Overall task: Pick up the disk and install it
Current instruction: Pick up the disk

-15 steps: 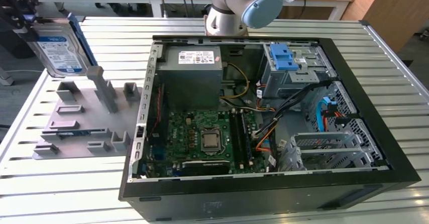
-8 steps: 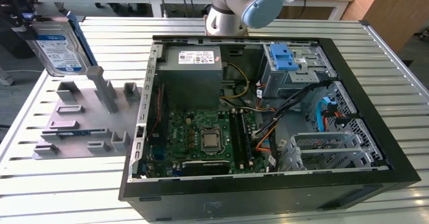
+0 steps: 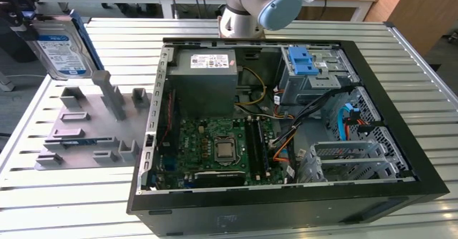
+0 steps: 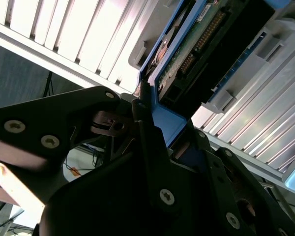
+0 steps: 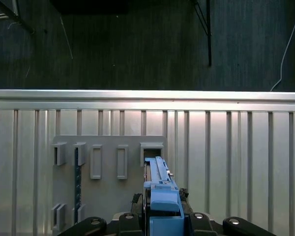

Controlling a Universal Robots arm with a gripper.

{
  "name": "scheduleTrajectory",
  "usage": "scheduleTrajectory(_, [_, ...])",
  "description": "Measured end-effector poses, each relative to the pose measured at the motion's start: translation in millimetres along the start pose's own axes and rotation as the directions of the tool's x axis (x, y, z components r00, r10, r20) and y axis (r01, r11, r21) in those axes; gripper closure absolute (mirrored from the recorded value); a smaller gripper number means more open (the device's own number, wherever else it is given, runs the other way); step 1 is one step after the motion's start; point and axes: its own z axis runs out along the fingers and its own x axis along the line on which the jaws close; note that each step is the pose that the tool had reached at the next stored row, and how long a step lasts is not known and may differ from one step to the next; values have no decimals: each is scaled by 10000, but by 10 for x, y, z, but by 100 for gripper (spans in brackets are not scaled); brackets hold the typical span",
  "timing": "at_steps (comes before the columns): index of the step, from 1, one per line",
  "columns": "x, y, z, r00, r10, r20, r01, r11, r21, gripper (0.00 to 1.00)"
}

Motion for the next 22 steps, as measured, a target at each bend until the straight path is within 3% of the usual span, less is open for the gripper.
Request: scheduleTrajectory(22, [-3,1,-207,10000,1,0,-1,10000,0,64])
